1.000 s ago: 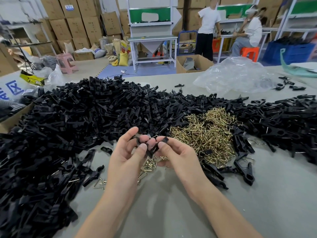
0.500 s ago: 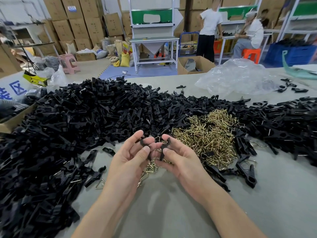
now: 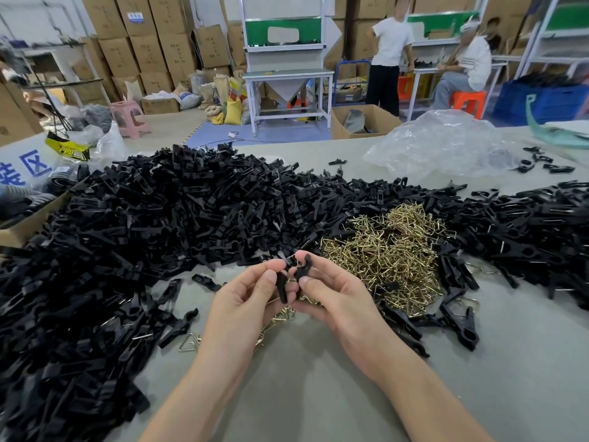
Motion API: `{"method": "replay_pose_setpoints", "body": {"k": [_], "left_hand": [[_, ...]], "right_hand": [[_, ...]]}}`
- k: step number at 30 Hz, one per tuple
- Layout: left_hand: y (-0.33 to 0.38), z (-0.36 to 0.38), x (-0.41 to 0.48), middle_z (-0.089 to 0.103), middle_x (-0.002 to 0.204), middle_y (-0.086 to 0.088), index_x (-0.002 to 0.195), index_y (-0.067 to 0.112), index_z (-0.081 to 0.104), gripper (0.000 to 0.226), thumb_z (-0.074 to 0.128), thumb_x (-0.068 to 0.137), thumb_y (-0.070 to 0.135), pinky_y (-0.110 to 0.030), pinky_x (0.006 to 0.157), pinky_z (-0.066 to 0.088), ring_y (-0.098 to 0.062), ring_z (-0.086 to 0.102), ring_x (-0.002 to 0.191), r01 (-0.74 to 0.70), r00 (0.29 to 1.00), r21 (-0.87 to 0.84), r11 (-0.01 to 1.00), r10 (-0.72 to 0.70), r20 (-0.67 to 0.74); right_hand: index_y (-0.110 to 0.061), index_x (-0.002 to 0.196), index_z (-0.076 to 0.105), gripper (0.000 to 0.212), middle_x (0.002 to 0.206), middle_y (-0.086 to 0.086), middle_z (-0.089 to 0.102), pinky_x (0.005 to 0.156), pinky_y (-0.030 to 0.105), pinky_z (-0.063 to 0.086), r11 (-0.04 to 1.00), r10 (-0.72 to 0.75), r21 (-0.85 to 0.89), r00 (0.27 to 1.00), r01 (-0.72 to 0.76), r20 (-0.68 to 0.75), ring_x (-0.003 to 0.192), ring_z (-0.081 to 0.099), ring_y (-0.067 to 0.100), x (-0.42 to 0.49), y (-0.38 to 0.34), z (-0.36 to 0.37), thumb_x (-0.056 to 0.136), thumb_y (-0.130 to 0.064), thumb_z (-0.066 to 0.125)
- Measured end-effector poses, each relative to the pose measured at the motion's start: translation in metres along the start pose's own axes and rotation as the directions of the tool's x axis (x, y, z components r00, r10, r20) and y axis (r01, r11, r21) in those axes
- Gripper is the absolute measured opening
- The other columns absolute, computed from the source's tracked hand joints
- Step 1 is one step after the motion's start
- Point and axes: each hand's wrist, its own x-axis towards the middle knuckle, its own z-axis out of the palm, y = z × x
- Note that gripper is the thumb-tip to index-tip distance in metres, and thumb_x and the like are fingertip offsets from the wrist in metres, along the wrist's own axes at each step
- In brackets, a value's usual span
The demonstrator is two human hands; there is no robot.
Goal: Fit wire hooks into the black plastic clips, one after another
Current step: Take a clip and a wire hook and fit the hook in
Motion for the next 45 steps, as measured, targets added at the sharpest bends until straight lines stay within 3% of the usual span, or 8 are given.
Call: {"method": "replay_pose_setpoints", "body": {"k": [4, 9, 15, 22, 28, 35, 40, 45], "left_hand": [[0.0, -0.003, 0.0, 0.076, 0.103, -0.009, 0.101, 0.024, 0.077, 0.032, 0.052, 0.101, 0.005, -0.028, 0.082, 0.06, -0.019, 0.073, 0.094, -0.032, 0.999, 0.114, 0.993, 0.029, 0.025], [-0.001, -0.003, 0.0, 0.077, 0.102, 0.004, 0.118, 0.026, 0.061, 0.027, 0.054, 0.101, 0.006, -0.016, 0.069, 0.055, -0.011, 0.073, 0.09, -0.136, 0.99, 0.298, 0.945, 0.136, 0.019], [-0.005, -0.002, -0.003, 0.075, 0.098, 0.019, 0.107, 0.034, 0.066, 0.025, 0.057, 0.1, 0.012, -0.016, 0.083, 0.053, -0.001, 0.07, 0.093, -0.255, 0.958, 0.515, 0.818, 0.288, 0.018], [-0.006, -0.001, -0.003, 0.074, 0.098, 0.02, 0.104, 0.036, 0.069, 0.025, 0.059, 0.099, 0.014, -0.027, 0.088, 0.052, -0.004, 0.07, 0.095, -0.244, 0.957, 0.533, 0.81, 0.29, -0.003], [-0.002, -0.001, -0.006, 0.074, 0.099, 0.016, 0.102, 0.038, 0.07, 0.028, 0.059, 0.098, 0.012, -0.02, 0.087, 0.052, -0.001, 0.068, 0.097, -0.281, 0.943, 0.592, 0.755, 0.333, 0.023], [0.002, -0.003, -0.006, 0.073, 0.09, 0.023, 0.099, 0.033, 0.07, 0.026, 0.061, 0.097, 0.009, -0.005, 0.072, 0.046, 0.002, 0.068, 0.085, -0.285, 0.948, 0.57, 0.771, 0.315, 0.048], [0.003, -0.006, -0.004, 0.075, 0.094, 0.018, 0.114, 0.035, 0.062, 0.02, 0.054, 0.101, 0.022, -0.008, 0.062, 0.045, 0.0, 0.066, 0.075, -0.268, 0.953, 0.565, 0.78, 0.302, 0.035], [-0.002, -0.029, 0.002, 0.064, 0.095, 0.02, 0.121, 0.032, 0.06, 0.024, 0.05, 0.1, 0.035, -0.015, 0.077, 0.042, 0.001, 0.059, 0.089, -0.209, 0.944, 0.884, 0.418, 0.323, 0.071]], "right_hand": [[-0.026, 0.12, 0.072, 0.037, 0.113, 0.004, 0.074, 0.091, 0.037, 0.059, 0.999, -0.018, -0.035, 1.0, 0.018, -0.021, 0.103, 0.072, 0.019, 0.0, 0.0, 0.0, 0.098, 0.001, 0.059], [-0.023, 0.127, 0.066, 0.037, 0.112, -0.003, 0.076, 0.088, 0.032, 0.06, 0.99, -0.054, -0.128, 0.998, 0.051, -0.015, 0.101, 0.073, 0.015, -0.001, -0.003, 0.0, 0.097, -0.001, 0.061], [-0.023, 0.127, 0.067, 0.038, 0.114, 0.001, 0.075, 0.088, 0.033, 0.06, 0.986, -0.06, -0.158, 0.998, 0.054, -0.036, 0.103, 0.073, 0.018, -0.003, -0.004, 0.002, 0.095, -0.002, 0.065], [-0.025, 0.129, 0.066, 0.04, 0.115, 0.0, 0.075, 0.083, 0.026, 0.058, 0.975, -0.061, -0.214, 0.998, 0.055, -0.018, 0.1, 0.073, 0.014, -0.004, -0.003, 0.003, 0.095, -0.005, 0.067], [-0.019, 0.132, 0.065, 0.04, 0.111, 0.0, 0.076, 0.078, 0.024, 0.057, 0.962, -0.065, -0.261, 0.997, 0.075, 0.045, 0.09, 0.071, 0.009, -0.005, -0.005, 0.002, 0.095, -0.004, 0.066], [-0.035, 0.126, 0.067, 0.049, 0.091, 0.0, 0.072, 0.079, 0.025, 0.058, 0.965, -0.068, -0.248, 0.994, 0.087, 0.084, 0.083, 0.07, 0.011, -0.004, -0.005, 0.0, 0.089, -0.004, 0.072], [-0.021, 0.107, 0.071, 0.027, 0.092, -0.001, 0.075, 0.082, 0.029, 0.06, 0.955, -0.102, -0.276, 0.994, 0.108, 0.036, 0.084, 0.072, 0.015, -0.004, -0.004, -0.002, 0.088, -0.003, 0.075], [-0.024, 0.104, 0.064, 0.025, 0.099, -0.001, 0.075, 0.075, 0.022, 0.056, 0.943, -0.157, -0.317, 0.975, 0.101, -0.155, 0.087, 0.074, 0.014, -0.001, -0.004, -0.007, 0.087, -0.011, 0.077]]}}
